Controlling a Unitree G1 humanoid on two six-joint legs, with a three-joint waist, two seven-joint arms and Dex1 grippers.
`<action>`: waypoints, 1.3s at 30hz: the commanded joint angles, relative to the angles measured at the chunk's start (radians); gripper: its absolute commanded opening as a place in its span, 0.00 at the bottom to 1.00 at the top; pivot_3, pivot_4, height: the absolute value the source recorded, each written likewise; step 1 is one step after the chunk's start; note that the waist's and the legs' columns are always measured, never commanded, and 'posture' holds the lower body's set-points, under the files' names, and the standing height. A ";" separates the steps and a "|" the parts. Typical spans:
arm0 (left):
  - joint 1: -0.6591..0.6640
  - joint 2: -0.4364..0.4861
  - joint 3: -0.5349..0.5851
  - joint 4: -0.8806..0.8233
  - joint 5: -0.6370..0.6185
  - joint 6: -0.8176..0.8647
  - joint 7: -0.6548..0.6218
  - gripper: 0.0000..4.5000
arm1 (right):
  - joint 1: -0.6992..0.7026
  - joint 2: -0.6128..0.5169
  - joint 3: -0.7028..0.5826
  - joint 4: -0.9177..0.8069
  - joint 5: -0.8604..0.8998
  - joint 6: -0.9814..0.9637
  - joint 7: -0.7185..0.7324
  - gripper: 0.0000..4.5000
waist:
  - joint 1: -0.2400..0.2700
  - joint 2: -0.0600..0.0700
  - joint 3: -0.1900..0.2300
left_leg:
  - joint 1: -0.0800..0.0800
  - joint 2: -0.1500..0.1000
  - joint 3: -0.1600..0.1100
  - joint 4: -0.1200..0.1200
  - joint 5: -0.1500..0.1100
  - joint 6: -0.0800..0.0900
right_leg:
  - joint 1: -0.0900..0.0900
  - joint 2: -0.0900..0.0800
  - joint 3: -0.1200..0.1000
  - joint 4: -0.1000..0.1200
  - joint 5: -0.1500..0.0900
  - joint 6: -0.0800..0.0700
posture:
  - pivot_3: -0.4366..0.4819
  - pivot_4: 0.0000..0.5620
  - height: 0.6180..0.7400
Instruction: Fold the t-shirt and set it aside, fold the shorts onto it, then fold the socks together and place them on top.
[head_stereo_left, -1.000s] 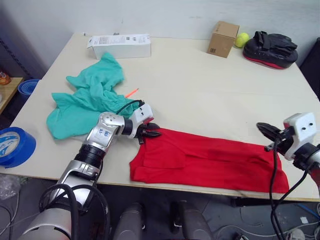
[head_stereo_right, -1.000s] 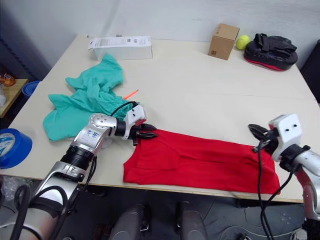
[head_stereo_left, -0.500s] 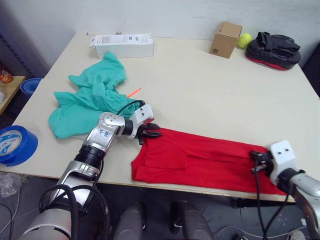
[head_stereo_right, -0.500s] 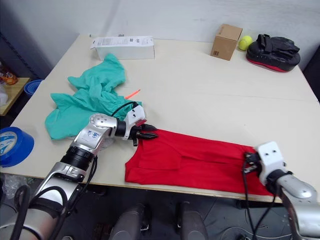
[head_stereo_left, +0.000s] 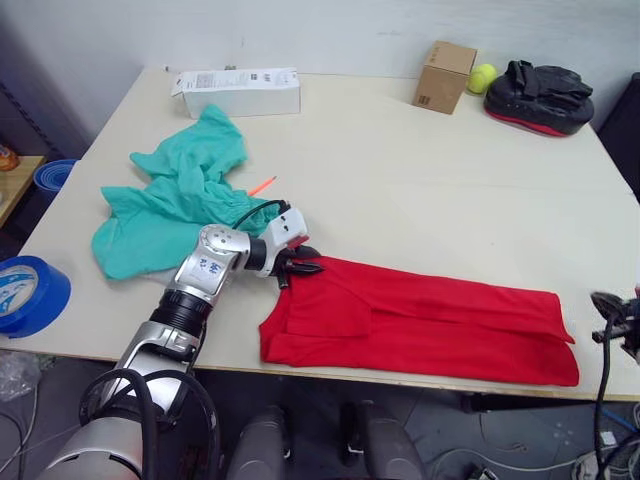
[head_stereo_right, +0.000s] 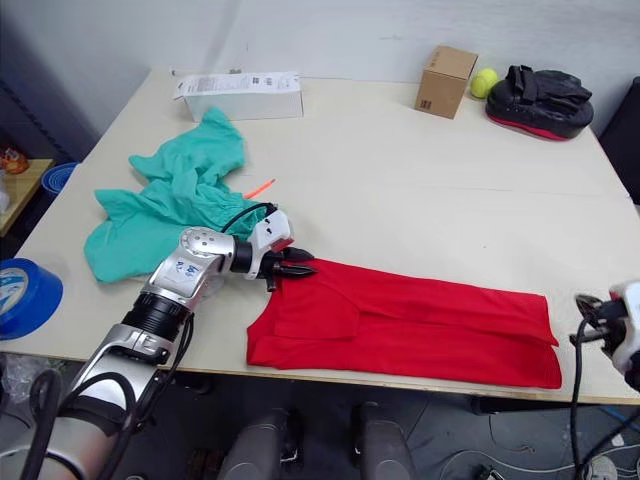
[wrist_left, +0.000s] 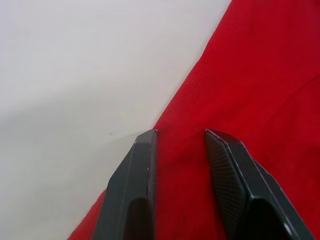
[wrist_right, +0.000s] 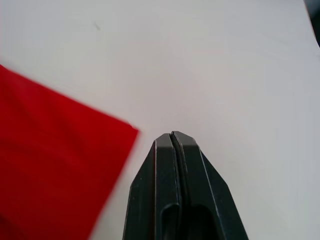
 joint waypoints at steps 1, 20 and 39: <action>-0.010 -0.003 0.009 -0.004 0.005 -0.005 0.000 0.35 | -0.019 0.030 0.085 -0.142 0.061 0.059 0.003 0.00 | 0.000 0.000 0.000 | 0.000 0.000 0.000 0.000 0.000 0.000 | 0.000 0.000 0.000 -0.001 0.000 0.000 | 0.48 0.27 1.00; 0.014 0.022 0.017 -0.071 0.000 0.023 -0.013 0.35 | -0.036 0.024 0.172 0.200 -0.173 -0.046 -0.134 0.00 | 0.003 0.000 0.000 | -0.002 -0.001 0.000 0.001 -0.001 0.002 | 0.000 -0.002 0.000 -0.003 0.001 0.001 | 0.48 0.27 1.00; 0.064 0.120 0.123 -0.392 -0.220 0.164 -0.180 0.53 | -0.191 -0.325 0.172 0.195 -0.048 -0.112 0.362 0.08 | -0.003 0.001 0.001 | -0.002 -0.001 0.001 0.001 0.000 0.001 | 0.000 -0.001 0.000 -0.002 0.001 0.001 | 0.48 0.27 1.00</action>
